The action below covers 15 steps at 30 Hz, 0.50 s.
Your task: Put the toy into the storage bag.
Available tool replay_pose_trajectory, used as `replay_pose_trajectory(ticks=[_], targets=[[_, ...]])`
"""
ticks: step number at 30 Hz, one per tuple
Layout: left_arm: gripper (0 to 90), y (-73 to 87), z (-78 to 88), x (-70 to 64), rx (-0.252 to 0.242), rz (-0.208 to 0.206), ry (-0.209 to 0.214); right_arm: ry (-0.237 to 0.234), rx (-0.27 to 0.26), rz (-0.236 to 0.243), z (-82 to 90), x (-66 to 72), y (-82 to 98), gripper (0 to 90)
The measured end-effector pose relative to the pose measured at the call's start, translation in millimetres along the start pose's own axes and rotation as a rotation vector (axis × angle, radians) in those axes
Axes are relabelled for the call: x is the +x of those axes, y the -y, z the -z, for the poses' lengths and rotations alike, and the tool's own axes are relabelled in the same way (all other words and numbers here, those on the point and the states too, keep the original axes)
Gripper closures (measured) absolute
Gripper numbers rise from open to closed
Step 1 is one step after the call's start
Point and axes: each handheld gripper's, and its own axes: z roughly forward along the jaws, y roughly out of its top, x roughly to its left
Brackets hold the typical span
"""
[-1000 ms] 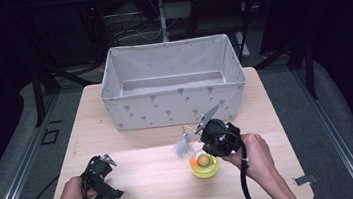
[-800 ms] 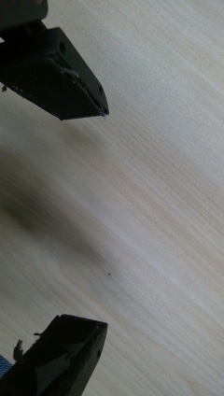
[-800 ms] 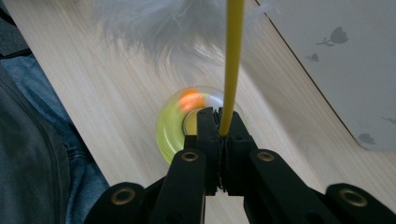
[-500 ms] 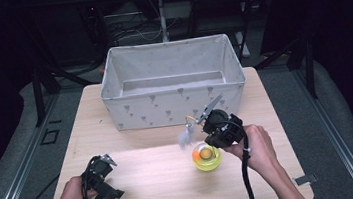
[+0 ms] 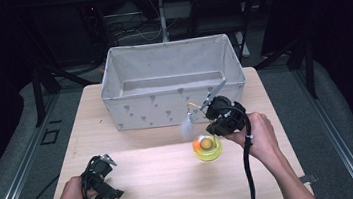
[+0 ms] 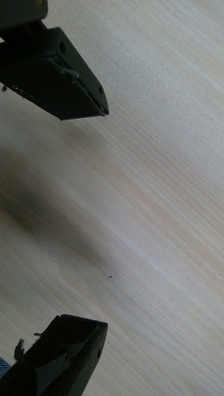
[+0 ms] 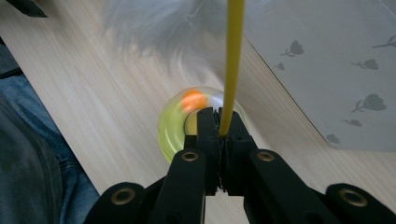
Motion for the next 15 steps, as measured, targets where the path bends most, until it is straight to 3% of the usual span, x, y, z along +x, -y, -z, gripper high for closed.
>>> replay_pose_trajectory(ticks=[15], targets=[[0.2,0.1,-0.3,0.4,0.004,-0.002,0.001,-0.014,0.044,-0.03,9.2,-21.7,-8.4,88.2]])
